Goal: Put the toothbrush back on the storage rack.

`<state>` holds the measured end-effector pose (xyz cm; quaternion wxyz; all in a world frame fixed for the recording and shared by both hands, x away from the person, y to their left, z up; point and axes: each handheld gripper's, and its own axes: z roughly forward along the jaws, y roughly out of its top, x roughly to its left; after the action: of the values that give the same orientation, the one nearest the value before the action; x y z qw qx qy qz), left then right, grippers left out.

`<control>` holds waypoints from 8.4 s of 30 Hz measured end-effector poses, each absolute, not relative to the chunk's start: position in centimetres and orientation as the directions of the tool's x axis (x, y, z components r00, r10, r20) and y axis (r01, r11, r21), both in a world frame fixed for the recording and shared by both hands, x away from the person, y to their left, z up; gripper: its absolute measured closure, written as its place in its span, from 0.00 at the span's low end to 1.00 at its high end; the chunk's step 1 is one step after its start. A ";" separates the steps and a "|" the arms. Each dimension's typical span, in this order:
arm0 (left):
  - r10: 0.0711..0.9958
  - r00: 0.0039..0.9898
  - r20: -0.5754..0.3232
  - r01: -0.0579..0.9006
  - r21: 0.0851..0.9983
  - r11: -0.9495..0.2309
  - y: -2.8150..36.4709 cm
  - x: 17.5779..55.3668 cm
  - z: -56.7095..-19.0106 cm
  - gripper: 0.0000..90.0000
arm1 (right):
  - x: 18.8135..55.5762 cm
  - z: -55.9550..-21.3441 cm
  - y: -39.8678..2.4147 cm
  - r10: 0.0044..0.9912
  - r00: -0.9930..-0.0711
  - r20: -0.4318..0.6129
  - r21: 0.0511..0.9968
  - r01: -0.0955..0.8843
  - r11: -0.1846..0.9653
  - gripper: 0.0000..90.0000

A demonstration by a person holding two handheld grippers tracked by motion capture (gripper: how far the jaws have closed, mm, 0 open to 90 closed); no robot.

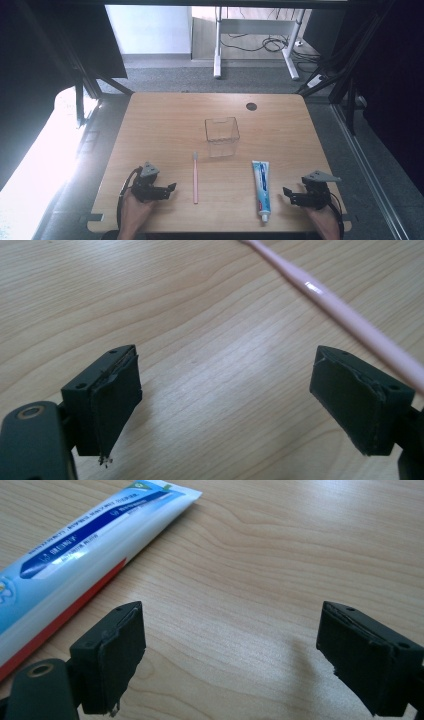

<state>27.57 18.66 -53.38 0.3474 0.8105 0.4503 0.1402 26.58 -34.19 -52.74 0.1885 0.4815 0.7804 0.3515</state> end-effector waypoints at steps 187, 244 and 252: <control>0.733 0.672 -0.105 0.675 0.495 -0.547 14.9 30.9 -50.2 0.77 | 27.1 -53.4 -34.1 0.853 -0.518 0.064 0.736 0.602 0.310 0.16; 0.697 0.714 -0.072 0.700 0.045 -0.712 7.7 38.2 -49.9 0.87 | 27.2 -53.6 -34.2 0.851 -0.520 0.068 0.724 0.613 0.317 0.16; 0.696 0.713 -0.084 0.701 0.087 -0.708 7.7 38.1 -49.4 0.88 | 27.2 -53.6 -34.3 0.852 -0.519 0.068 0.723 0.614 0.317 0.16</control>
<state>38.10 7.72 -49.43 0.0565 0.9238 0.3780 -0.0224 27.23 -34.30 -53.60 0.1656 0.4615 0.7943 0.3587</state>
